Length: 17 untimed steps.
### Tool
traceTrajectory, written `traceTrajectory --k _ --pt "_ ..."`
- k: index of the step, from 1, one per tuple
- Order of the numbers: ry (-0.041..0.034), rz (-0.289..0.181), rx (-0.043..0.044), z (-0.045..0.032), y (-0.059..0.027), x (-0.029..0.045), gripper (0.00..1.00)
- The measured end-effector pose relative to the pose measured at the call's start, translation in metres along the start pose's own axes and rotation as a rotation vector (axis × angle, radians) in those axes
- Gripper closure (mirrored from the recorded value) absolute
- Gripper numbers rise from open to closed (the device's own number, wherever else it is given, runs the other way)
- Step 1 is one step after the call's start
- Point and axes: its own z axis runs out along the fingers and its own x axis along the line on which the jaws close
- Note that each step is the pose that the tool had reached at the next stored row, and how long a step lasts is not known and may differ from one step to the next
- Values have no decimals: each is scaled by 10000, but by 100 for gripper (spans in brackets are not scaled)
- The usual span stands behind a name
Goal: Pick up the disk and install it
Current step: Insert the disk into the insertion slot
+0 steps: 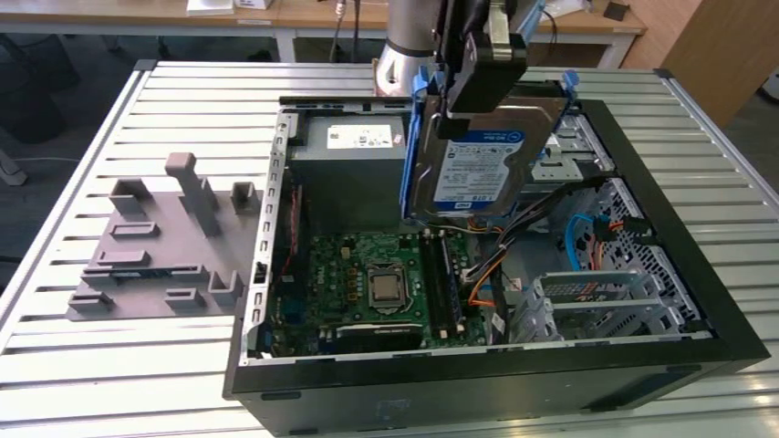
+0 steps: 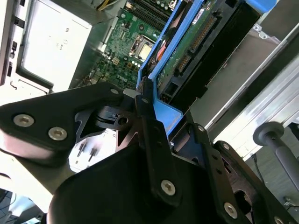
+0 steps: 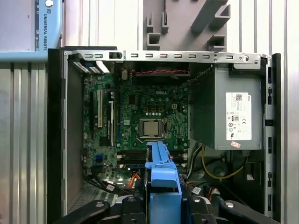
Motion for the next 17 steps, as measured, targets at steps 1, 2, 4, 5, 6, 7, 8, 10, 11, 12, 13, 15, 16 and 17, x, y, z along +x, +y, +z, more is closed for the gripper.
traceTrajectory --k 1,2,4,5,6,7,8,10,11,12,13,15,16,17 --pt "3 0 0 0 -3 16 64" --pt "7 0 0 0 -6 30 64" --pt "14 1 0 0 -21 54 64" --pt "17 1 1 1 -30 64 64" --pt "21 1 0 1 -41 73 64" --pt "26 0 0 2 -53 81 64" --pt "29 1 0 3 -64 90 64" --pt "35 1 1 5 -86 109 64" --pt "38 0 0 6 -95 121 64" --pt "39 0 0 7 -102 133 64" --pt "43 0 0 7 -106 146 64" --pt "49 1 1 8 -112 167 64" --pt "50 1 0 8 -112 175 64" --pt "50 1 1 8 -113 187 64"
